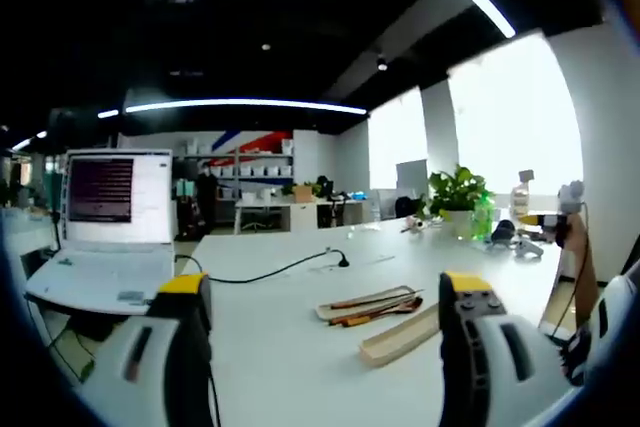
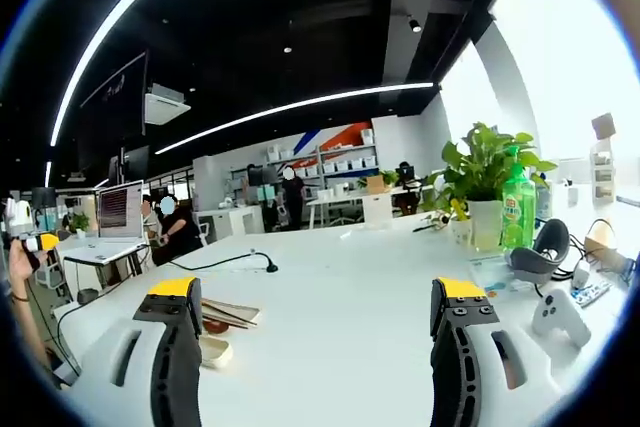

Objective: Arrange the utensils inside the cutlery case until each visible utensil rests in its matching compartment.

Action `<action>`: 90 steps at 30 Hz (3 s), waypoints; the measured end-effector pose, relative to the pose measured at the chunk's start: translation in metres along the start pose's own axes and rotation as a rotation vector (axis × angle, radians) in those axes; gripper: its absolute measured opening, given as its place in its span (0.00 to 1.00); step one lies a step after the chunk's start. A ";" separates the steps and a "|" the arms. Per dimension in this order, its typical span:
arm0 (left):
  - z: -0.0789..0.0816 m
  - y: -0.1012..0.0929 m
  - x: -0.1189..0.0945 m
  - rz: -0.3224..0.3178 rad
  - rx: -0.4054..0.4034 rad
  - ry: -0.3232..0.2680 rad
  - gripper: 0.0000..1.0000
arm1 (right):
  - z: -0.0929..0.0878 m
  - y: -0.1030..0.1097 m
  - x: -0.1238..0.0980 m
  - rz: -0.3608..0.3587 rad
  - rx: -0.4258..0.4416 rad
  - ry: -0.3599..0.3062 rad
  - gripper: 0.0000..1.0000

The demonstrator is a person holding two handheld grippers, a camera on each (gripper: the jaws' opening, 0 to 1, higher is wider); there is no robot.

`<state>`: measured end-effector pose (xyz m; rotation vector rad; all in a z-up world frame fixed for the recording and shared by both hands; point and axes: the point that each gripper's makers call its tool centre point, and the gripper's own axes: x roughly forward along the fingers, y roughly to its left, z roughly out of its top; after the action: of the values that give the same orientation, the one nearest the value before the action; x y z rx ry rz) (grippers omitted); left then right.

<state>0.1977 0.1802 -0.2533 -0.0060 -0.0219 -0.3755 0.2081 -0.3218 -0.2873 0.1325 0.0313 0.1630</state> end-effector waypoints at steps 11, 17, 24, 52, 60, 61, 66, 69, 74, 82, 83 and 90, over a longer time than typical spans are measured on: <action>0.001 0.000 0.001 -0.007 0.000 -0.007 1.00 | -0.002 0.002 -0.004 0.004 -0.003 0.018 0.99; 0.003 0.000 -0.001 -0.009 -0.001 -0.010 1.00 | -0.006 0.002 -0.003 0.011 0.000 0.036 0.99; 0.003 -0.002 0.000 -0.022 0.001 -0.012 1.00 | -0.010 0.007 -0.007 0.033 0.009 0.058 0.97; 0.003 -0.009 0.003 -0.055 -0.003 -0.019 0.99 | 0.009 0.008 0.001 0.076 -0.043 -0.038 0.91; 0.007 -0.028 0.009 -0.113 0.000 -0.049 0.99 | 0.006 0.015 0.001 0.115 -0.044 -0.032 0.92; 0.005 -0.032 0.010 -0.128 0.002 -0.040 1.00 | 0.006 0.015 0.001 0.117 -0.044 -0.031 0.92; 0.002 -0.032 0.013 -0.125 -0.015 -0.037 1.00 | 0.006 0.021 0.000 0.142 -0.051 -0.029 0.91; 0.001 -0.032 0.013 -0.109 0.008 -0.031 1.00 | 0.009 0.027 0.001 0.169 -0.071 -0.038 0.91; 0.000 -0.033 0.012 -0.119 0.013 -0.024 1.00 | 0.027 0.039 0.002 0.247 -0.127 -0.081 0.89; -0.002 -0.026 0.010 -0.097 0.004 -0.018 1.00 | 0.043 0.050 0.015 0.285 -0.177 -0.123 0.91; -0.001 -0.026 0.010 -0.099 0.008 -0.022 1.00 | 0.045 0.052 0.019 0.286 -0.176 -0.120 0.92; 0.000 -0.041 0.014 -0.173 0.016 -0.020 1.00 | 0.017 0.048 0.013 0.360 -0.219 -0.083 0.85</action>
<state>0.1954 0.1369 -0.2533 0.0077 -0.0451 -0.5486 0.2143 -0.2751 -0.2642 -0.0759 -0.0943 0.5179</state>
